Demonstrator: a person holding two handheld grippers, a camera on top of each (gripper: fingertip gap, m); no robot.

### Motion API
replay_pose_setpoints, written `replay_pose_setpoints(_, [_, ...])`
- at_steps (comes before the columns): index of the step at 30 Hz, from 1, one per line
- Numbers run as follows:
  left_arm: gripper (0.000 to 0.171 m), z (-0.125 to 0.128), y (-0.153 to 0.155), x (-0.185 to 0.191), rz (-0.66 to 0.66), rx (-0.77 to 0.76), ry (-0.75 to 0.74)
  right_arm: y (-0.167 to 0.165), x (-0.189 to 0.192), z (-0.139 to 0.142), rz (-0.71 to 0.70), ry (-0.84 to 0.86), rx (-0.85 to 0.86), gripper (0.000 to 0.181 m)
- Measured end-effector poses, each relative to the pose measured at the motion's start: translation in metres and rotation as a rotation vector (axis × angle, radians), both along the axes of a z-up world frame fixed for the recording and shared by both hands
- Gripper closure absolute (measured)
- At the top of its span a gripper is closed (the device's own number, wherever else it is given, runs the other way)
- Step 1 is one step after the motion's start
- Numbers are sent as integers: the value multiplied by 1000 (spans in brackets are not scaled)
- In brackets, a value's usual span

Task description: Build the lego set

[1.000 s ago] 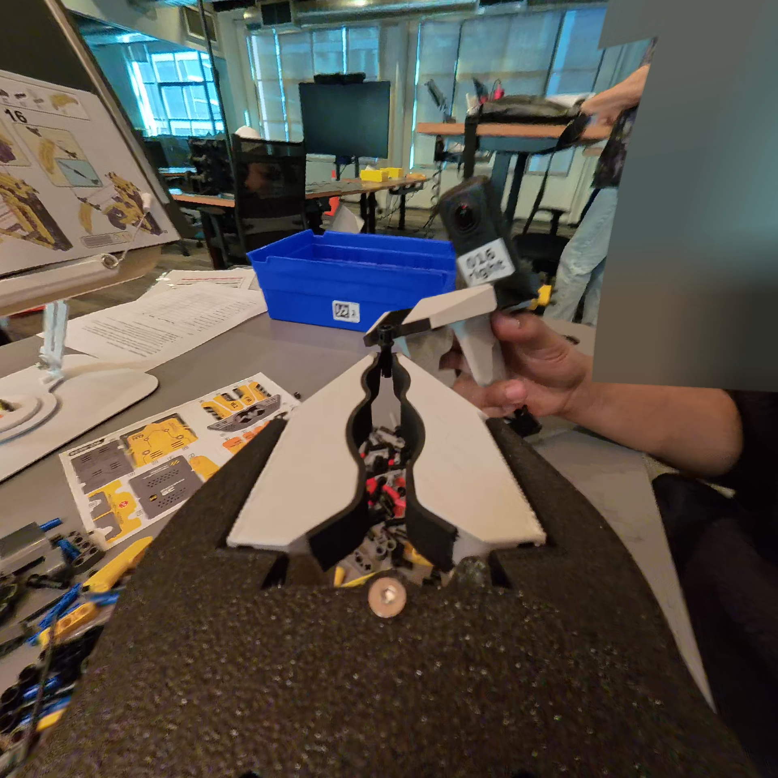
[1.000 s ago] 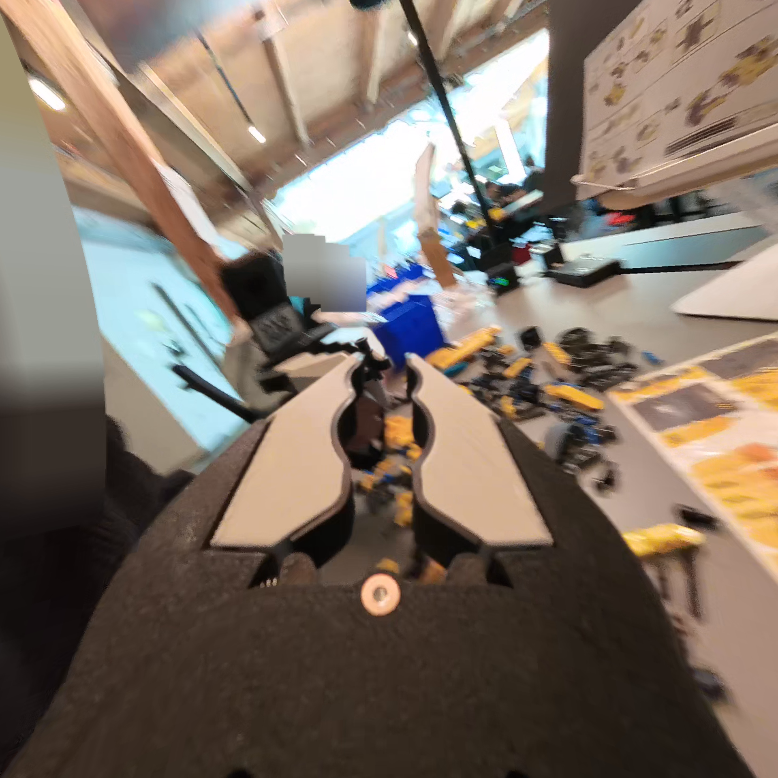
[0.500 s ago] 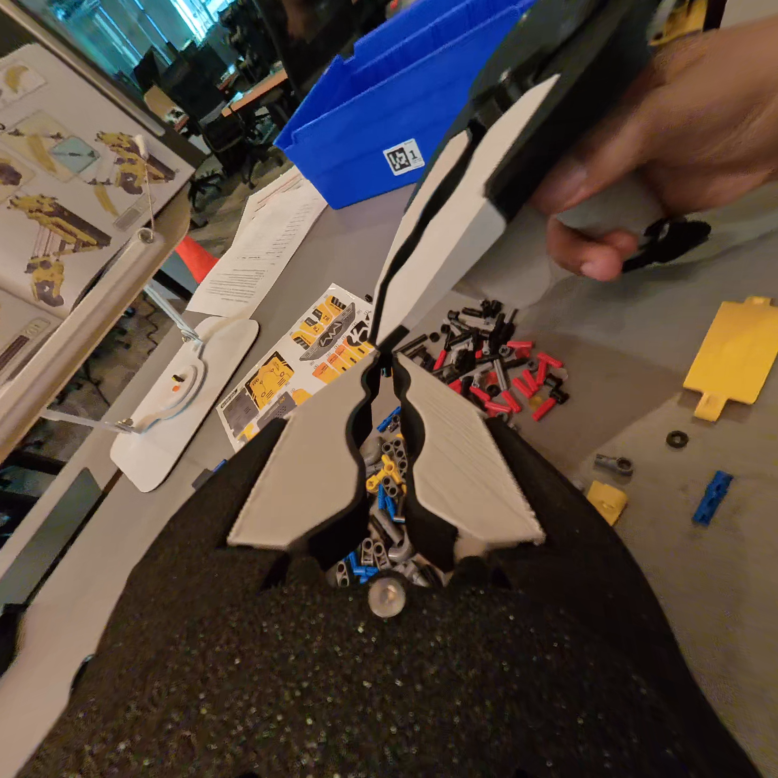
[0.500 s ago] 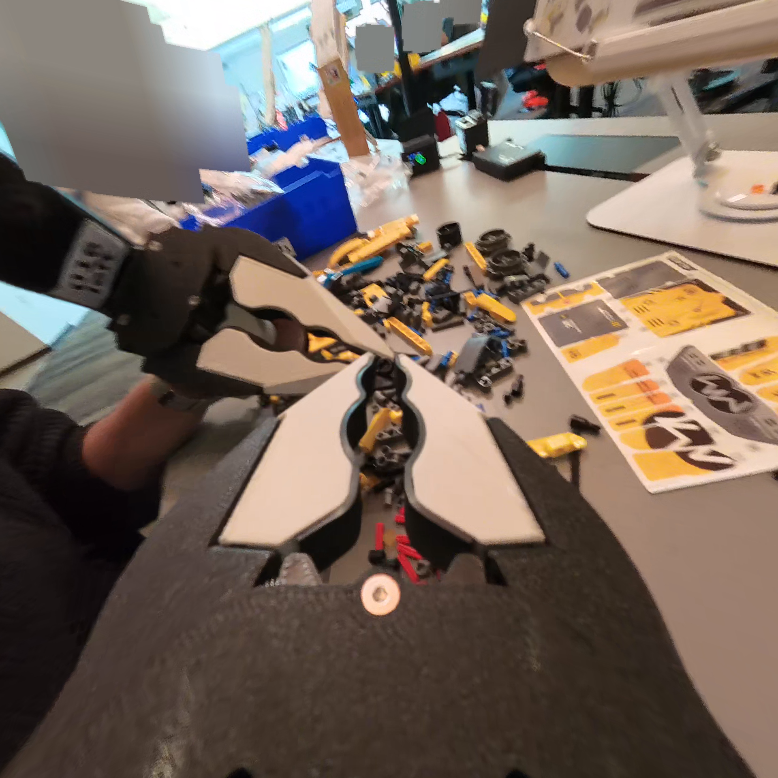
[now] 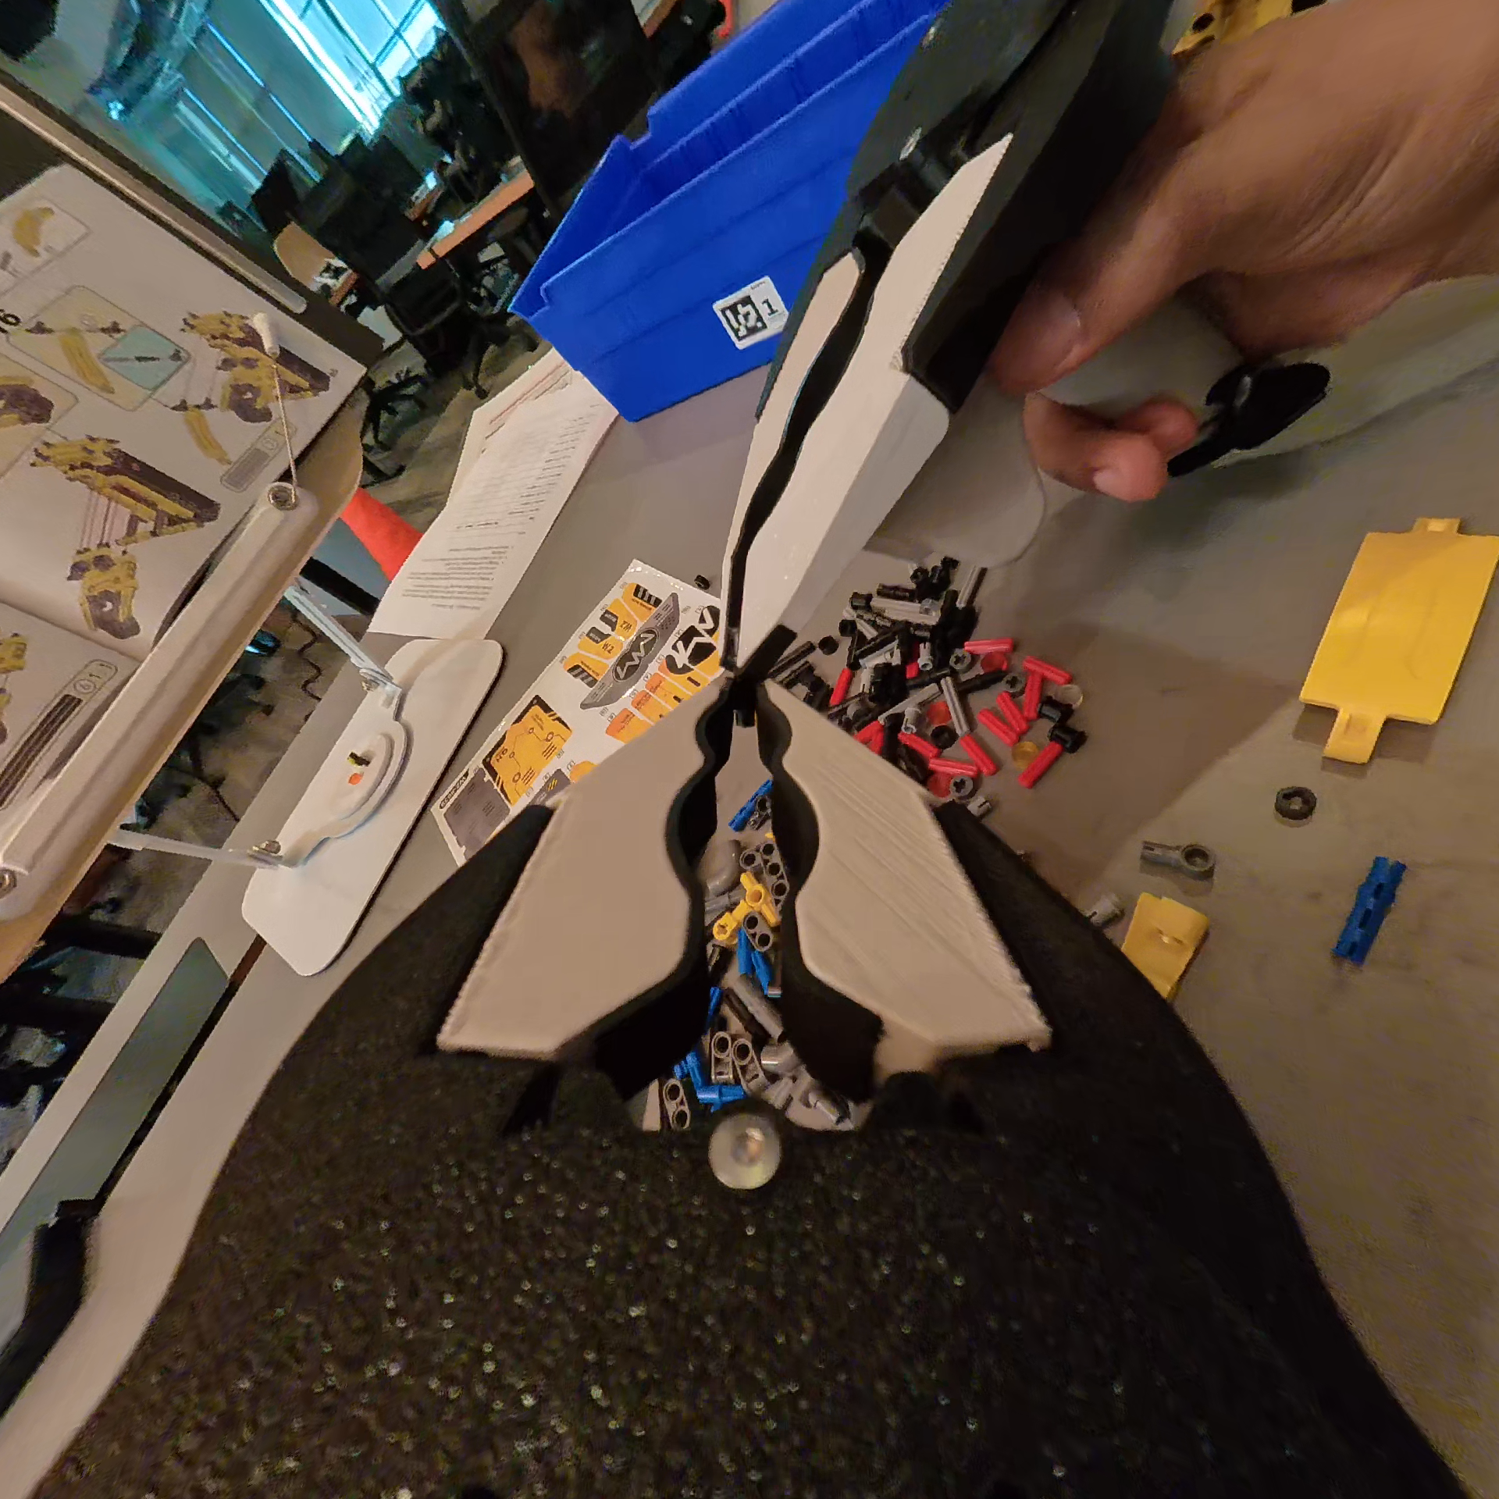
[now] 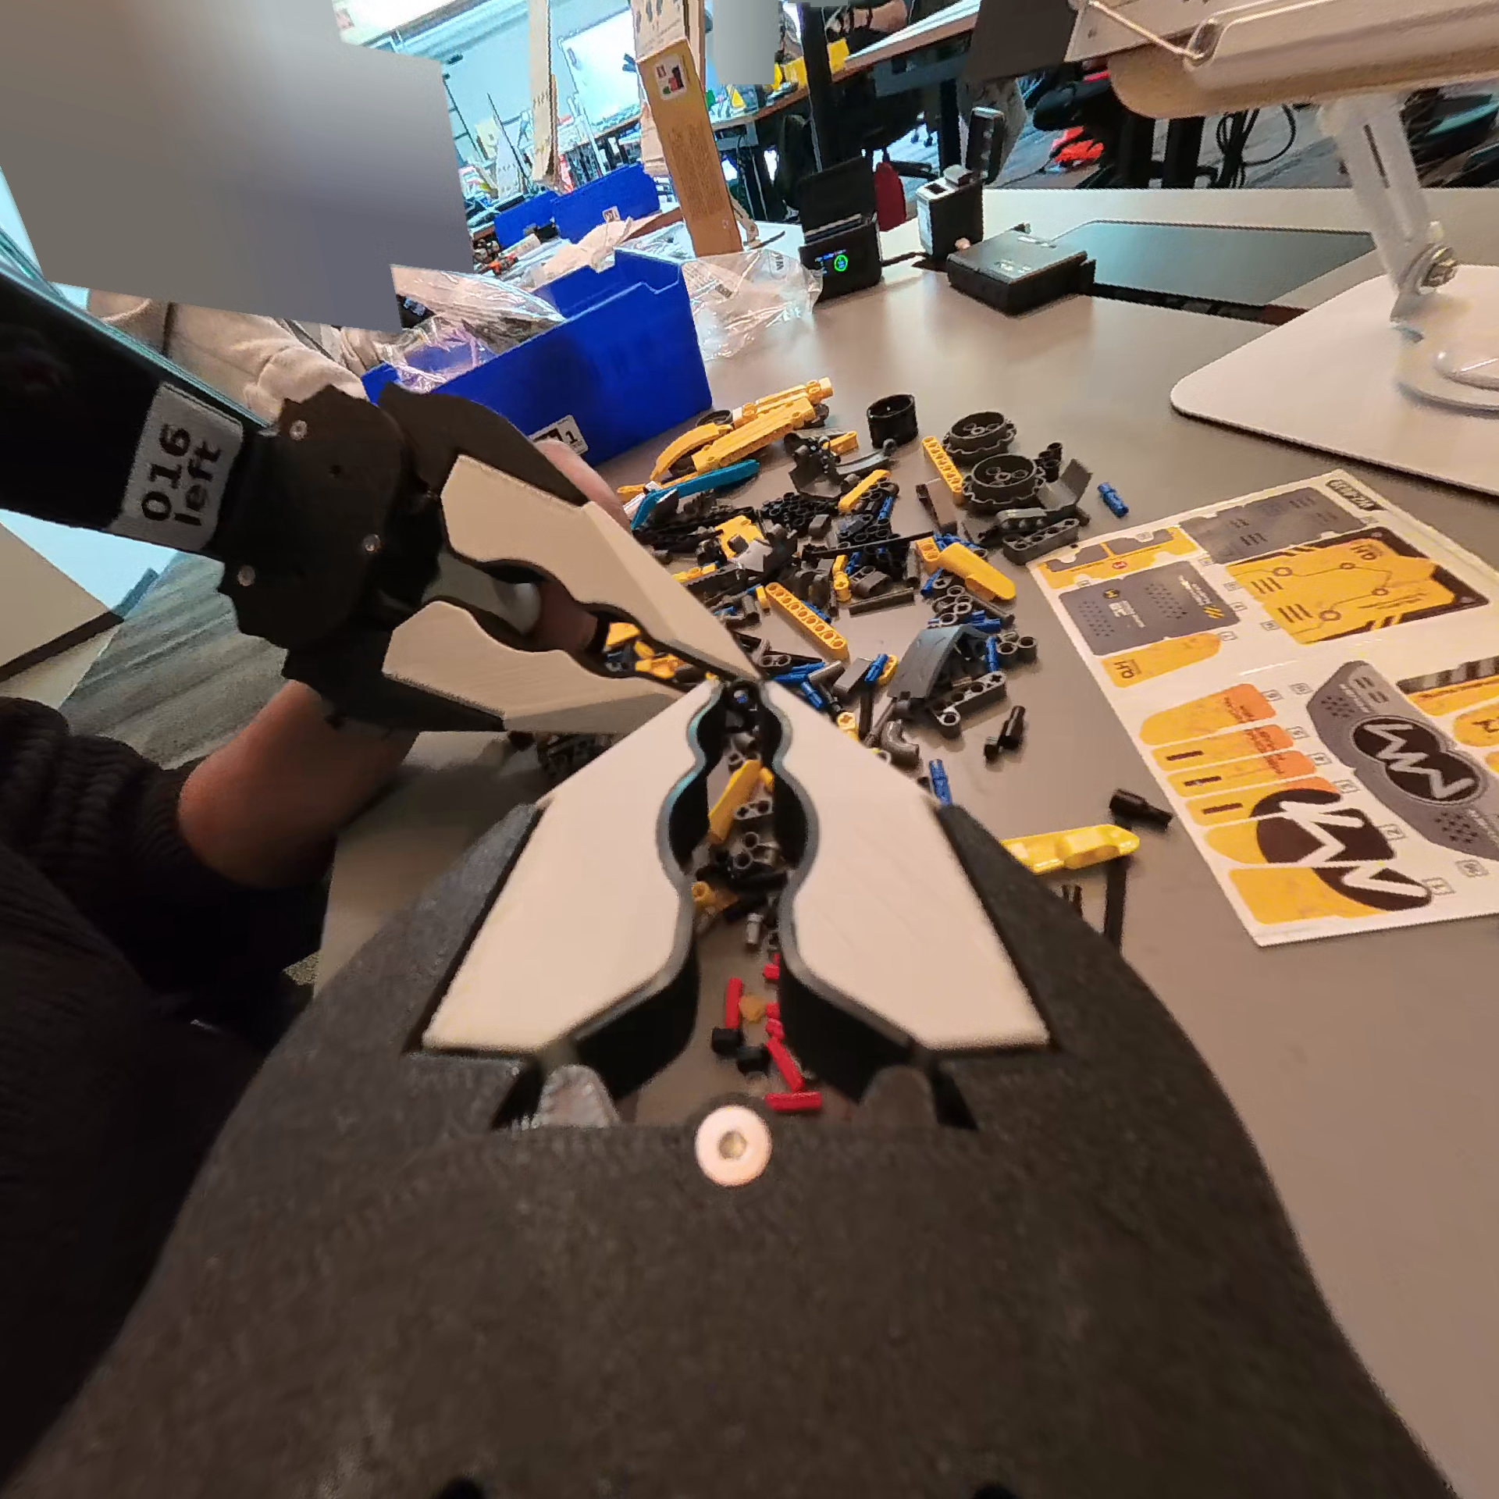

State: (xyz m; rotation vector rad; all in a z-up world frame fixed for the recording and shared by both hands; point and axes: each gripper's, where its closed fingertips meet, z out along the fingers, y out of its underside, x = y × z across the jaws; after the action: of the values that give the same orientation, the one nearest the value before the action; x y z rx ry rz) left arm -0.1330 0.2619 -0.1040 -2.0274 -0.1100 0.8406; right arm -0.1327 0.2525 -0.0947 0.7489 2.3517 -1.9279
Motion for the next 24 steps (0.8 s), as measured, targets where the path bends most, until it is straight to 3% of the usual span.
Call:
replay_pose_setpoints(2, [166,9,1,1,-6,65,-2,2,0,6,-17,36,-2,177])
replay_pose_setpoints(5, [152,29,-1,4,-23,205,-15,20,-5,31,-172,206,-3,177])
replay_pose_setpoints(8, [151,43,-3,6,-46,320,-59,44,8,54,-289,304,-51,177])
replay_pose_setpoints(12, [151,38,4,11,-89,364,-185,69,39,44,-354,295,-35,177])
replay_pose_setpoints(17, [152,5,34,26,-137,277,-450,107,75,25,-422,339,-12,176])
replay_pose_setpoints(24, [154,-36,76,25,-83,5,-467,130,84,24,-438,442,-70,176])
